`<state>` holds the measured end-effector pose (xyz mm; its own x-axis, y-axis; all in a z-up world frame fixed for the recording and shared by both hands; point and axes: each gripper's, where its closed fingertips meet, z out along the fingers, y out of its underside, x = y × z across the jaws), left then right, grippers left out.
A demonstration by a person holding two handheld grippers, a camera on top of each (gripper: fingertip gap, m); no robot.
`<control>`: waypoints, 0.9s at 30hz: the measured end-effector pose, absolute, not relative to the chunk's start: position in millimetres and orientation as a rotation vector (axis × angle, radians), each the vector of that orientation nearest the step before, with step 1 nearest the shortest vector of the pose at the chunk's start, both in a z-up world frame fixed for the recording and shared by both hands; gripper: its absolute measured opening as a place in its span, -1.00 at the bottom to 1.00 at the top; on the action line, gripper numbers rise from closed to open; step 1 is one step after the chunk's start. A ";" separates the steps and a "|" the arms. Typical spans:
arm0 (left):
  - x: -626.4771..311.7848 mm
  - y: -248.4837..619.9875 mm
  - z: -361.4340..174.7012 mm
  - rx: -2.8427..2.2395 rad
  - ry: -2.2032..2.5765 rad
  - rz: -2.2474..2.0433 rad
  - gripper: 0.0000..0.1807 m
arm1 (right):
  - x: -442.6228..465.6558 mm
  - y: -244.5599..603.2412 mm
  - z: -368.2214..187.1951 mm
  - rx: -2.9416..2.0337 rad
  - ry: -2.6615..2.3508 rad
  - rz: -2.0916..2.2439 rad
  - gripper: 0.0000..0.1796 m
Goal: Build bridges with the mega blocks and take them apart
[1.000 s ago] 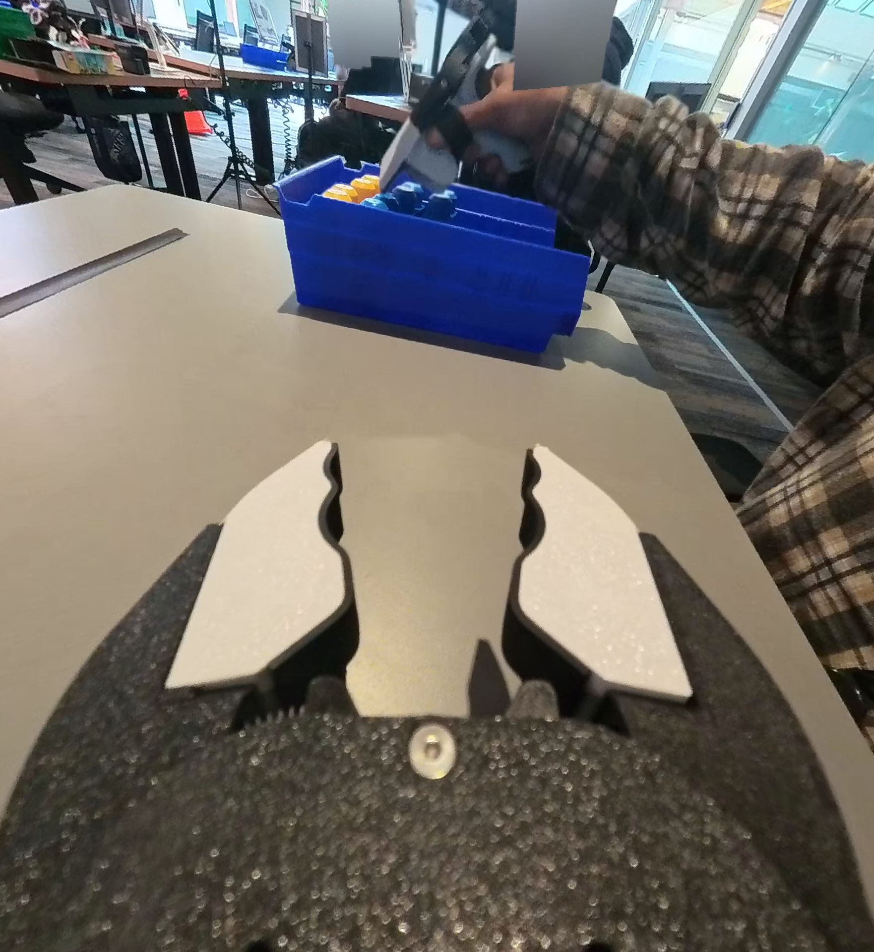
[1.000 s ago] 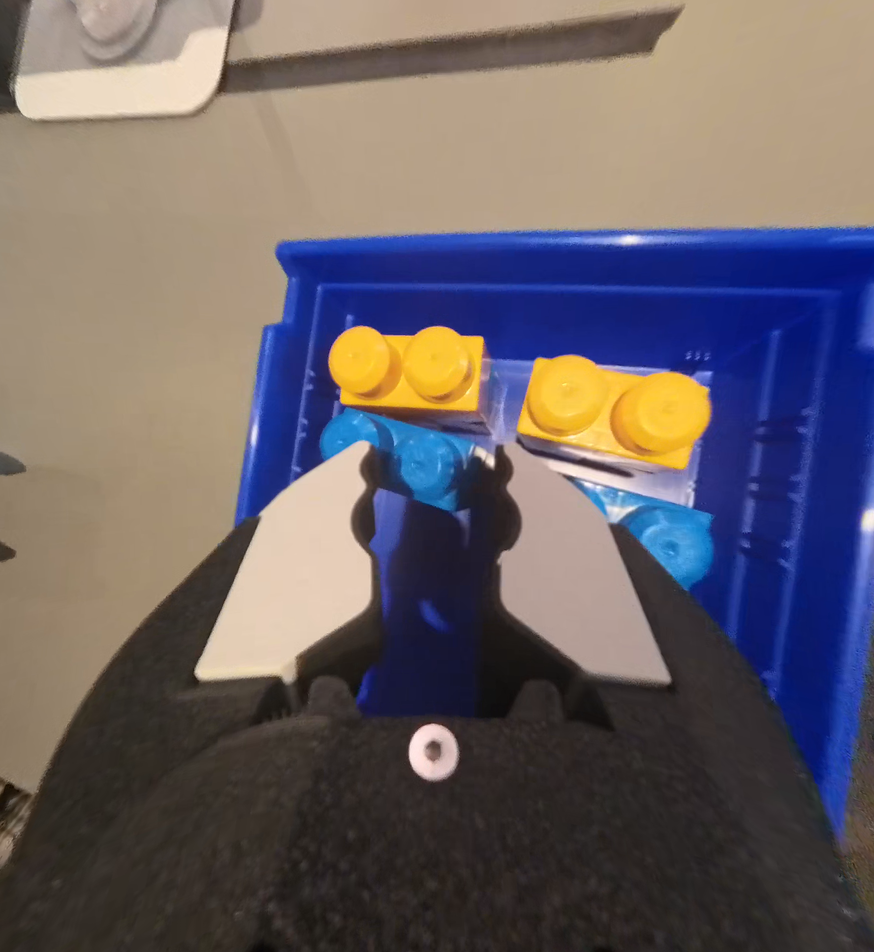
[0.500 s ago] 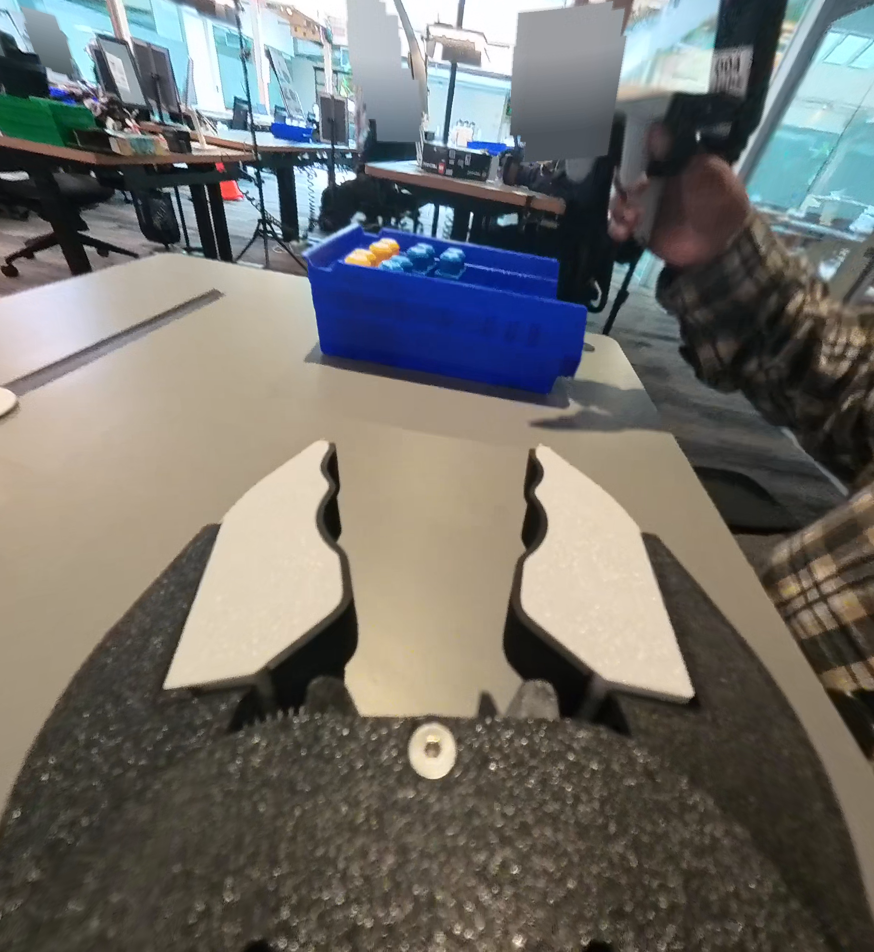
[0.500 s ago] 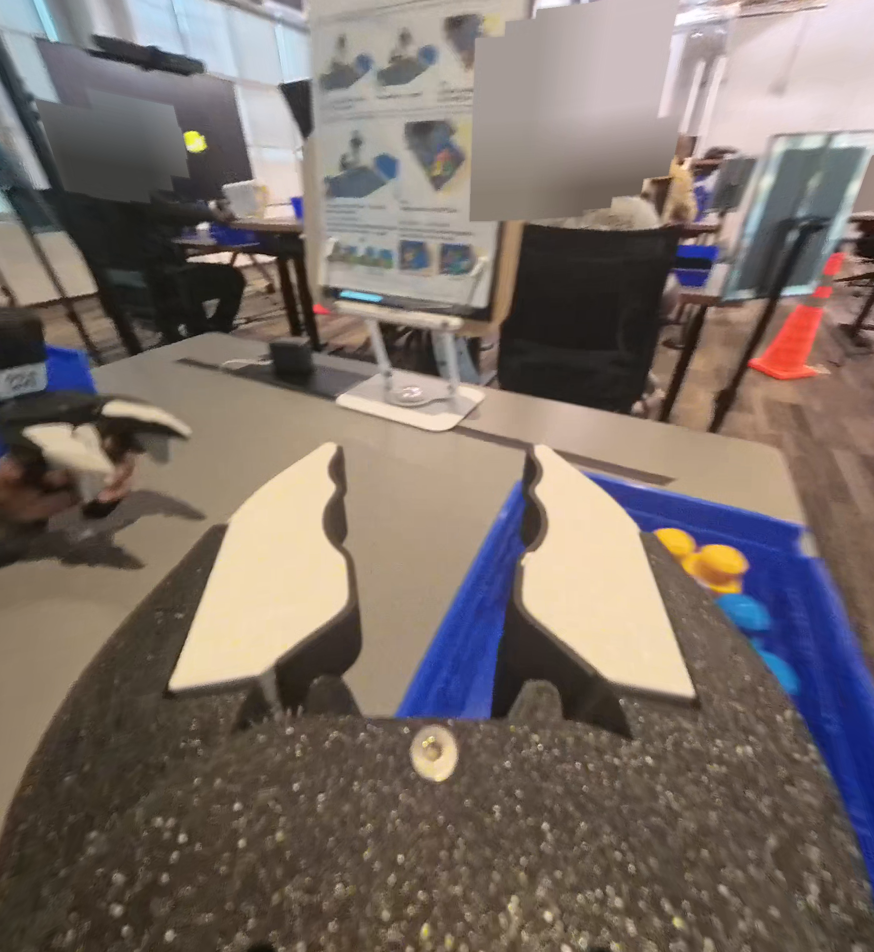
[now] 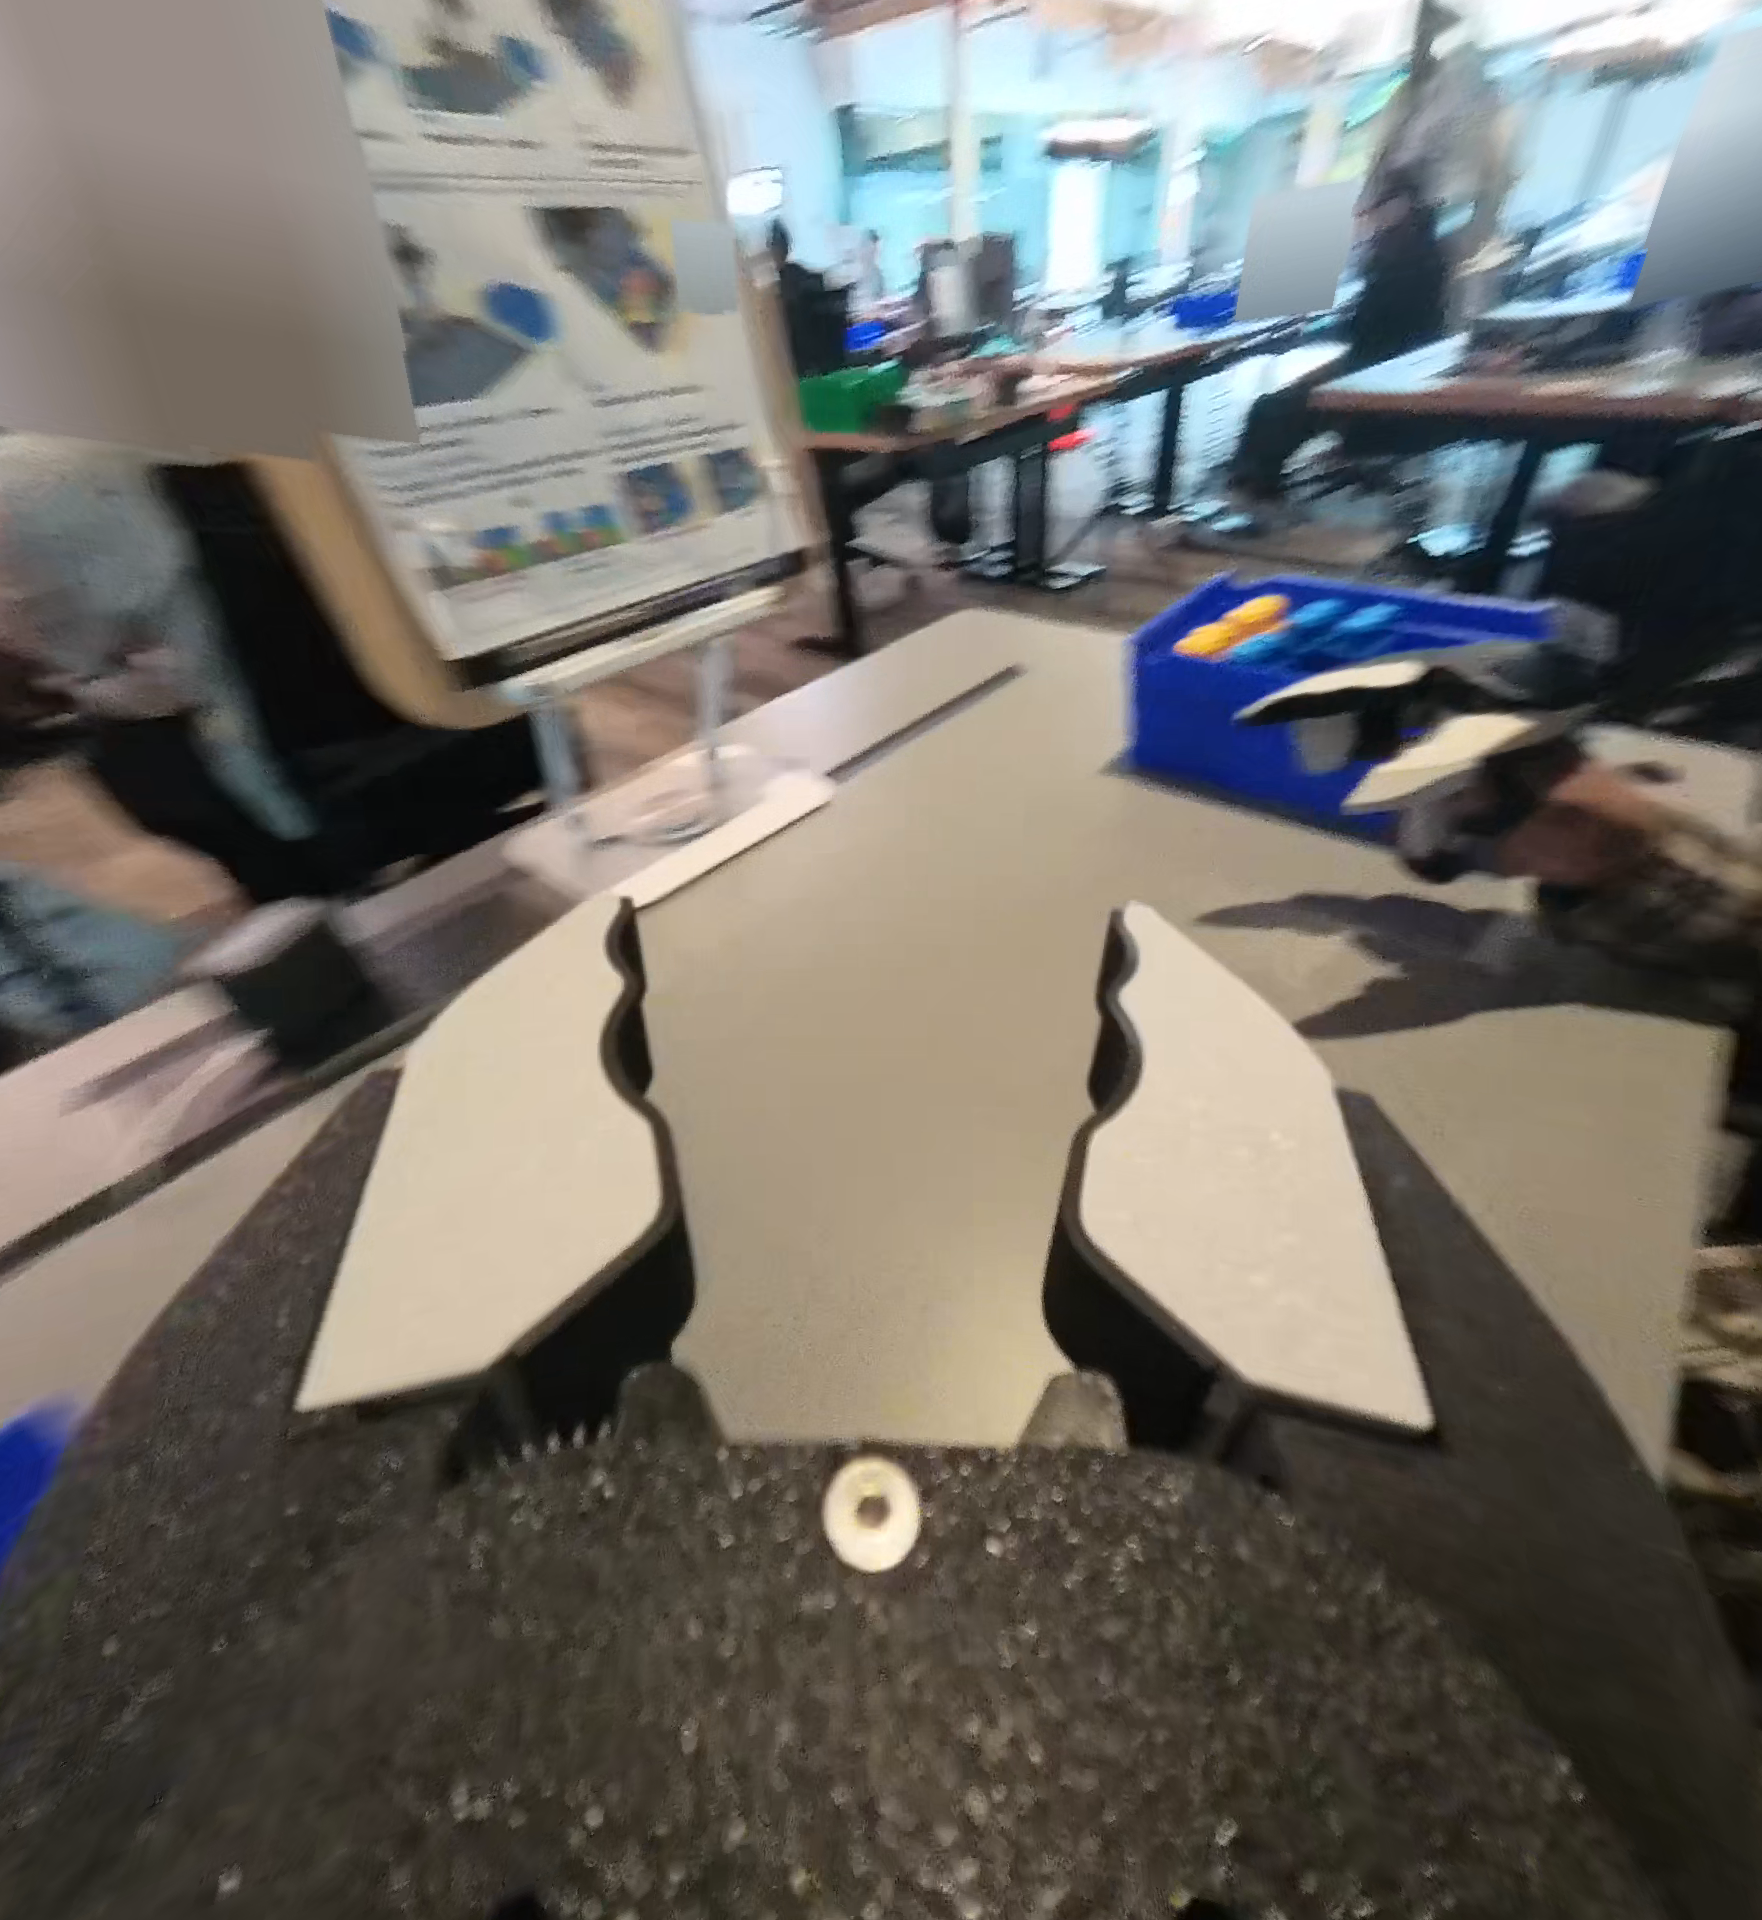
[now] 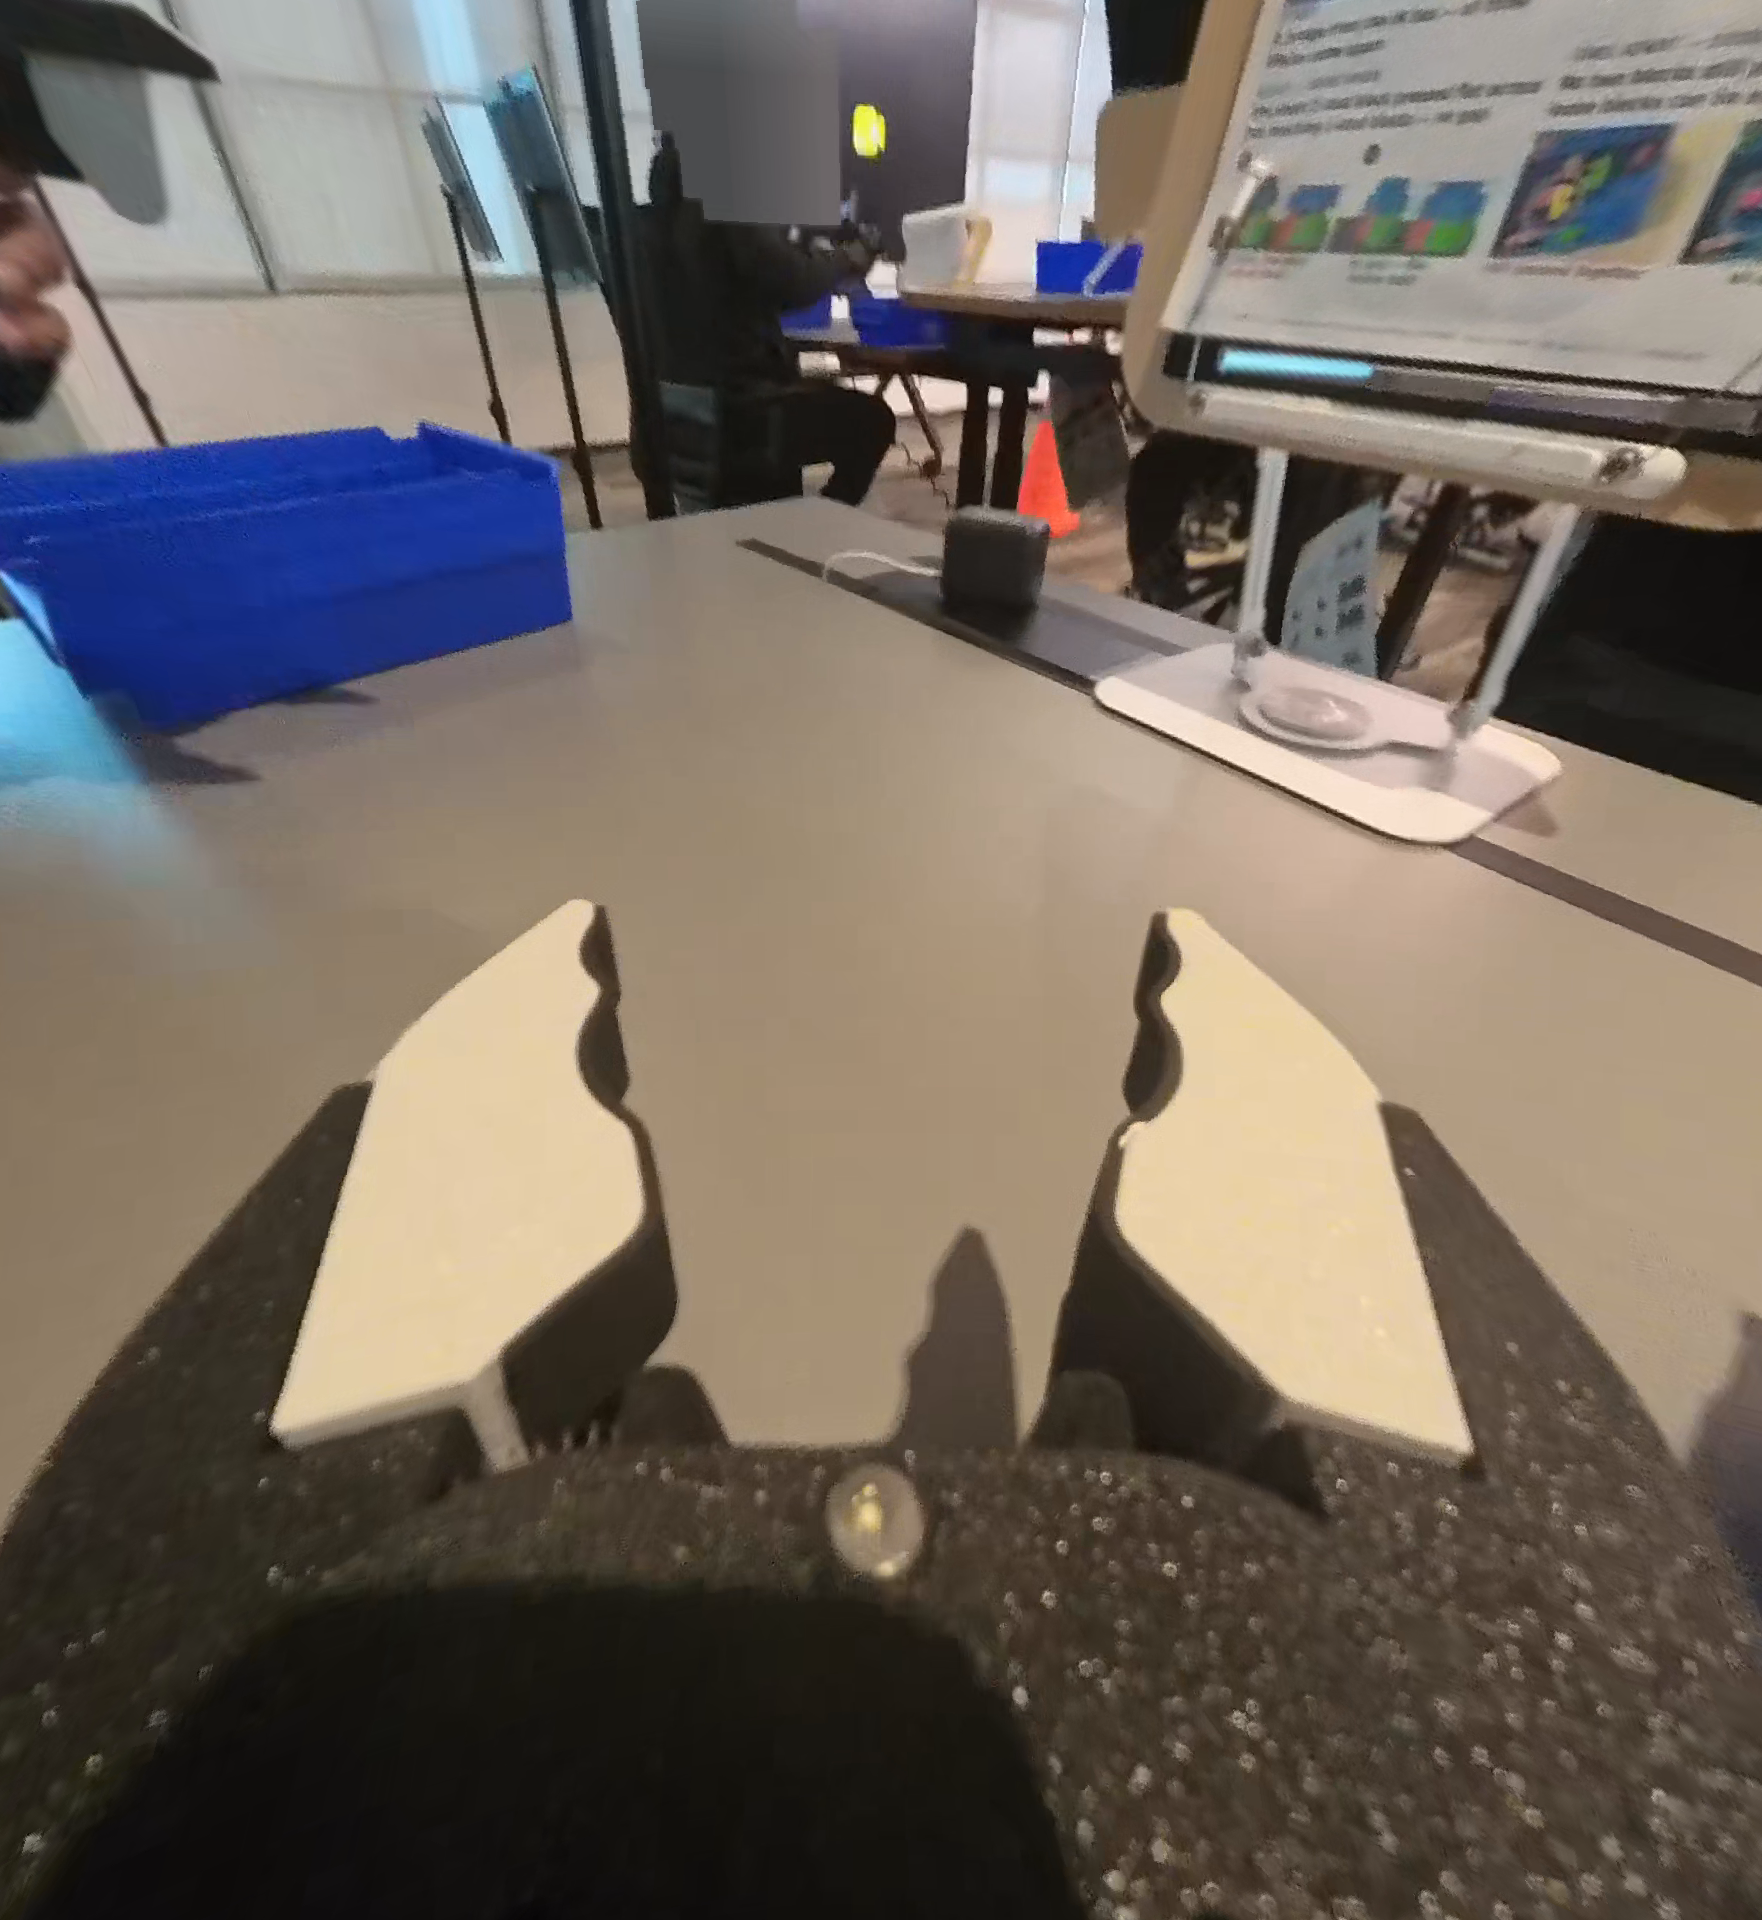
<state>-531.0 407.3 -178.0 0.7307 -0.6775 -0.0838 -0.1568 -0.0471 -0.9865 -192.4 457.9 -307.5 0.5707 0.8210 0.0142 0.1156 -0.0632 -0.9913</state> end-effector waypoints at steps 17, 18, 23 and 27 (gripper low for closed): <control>-768.9 385.2 -314.0 -2.383 0.430 -0.144 -0.18 | -205.1 459.8 -324.8 -1.464 -0.862 0.657 -0.05; -769.0 388.5 -324.1 -2.413 0.400 -0.163 -0.20 | -204.0 461.1 -325.0 -1.463 -0.860 0.647 -0.06; -765.5 400.2 -359.7 -2.562 0.190 -0.289 -0.21 | -199.9 467.7 -328.1 -1.489 -0.826 0.665 -0.10; -771.2 410.5 -375.1 -2.609 0.009 -0.344 -0.22 | -199.1 468.4 -328.7 -1.494 -0.821 0.680 -0.12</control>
<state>-771.2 410.5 -375.1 0.9679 -0.0702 0.2413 0.0575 -0.8728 -0.4847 -199.1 468.4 -328.7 0.5745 0.8169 0.0517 0.1020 -0.0088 -0.9947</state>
